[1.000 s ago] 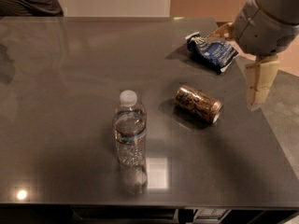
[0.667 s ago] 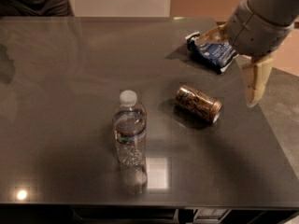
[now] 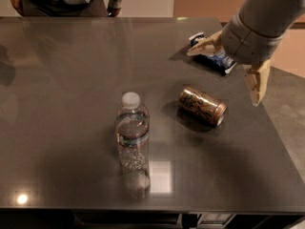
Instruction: Place orange can upright
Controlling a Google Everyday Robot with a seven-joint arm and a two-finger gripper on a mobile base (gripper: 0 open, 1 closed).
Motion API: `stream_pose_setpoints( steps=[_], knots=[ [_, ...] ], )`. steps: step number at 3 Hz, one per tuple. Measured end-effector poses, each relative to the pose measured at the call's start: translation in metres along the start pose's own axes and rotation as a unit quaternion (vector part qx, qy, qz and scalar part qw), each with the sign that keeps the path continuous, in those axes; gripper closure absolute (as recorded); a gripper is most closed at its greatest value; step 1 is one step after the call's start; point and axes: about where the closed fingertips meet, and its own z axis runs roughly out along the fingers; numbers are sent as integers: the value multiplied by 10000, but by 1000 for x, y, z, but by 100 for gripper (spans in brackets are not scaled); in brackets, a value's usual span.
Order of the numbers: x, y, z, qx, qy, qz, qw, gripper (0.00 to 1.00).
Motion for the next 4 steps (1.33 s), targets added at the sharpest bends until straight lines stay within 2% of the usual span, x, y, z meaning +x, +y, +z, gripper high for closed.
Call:
stream_pose_setpoints(
  steps=[1, 3, 4],
  knots=[
    [6, 3, 10, -96, 303, -669, 9973, 0],
    [9, 1, 12, -160, 295, -776, 9964, 0],
    [16, 0, 14, -318, 312, -1160, 9922, 0]
  ],
)
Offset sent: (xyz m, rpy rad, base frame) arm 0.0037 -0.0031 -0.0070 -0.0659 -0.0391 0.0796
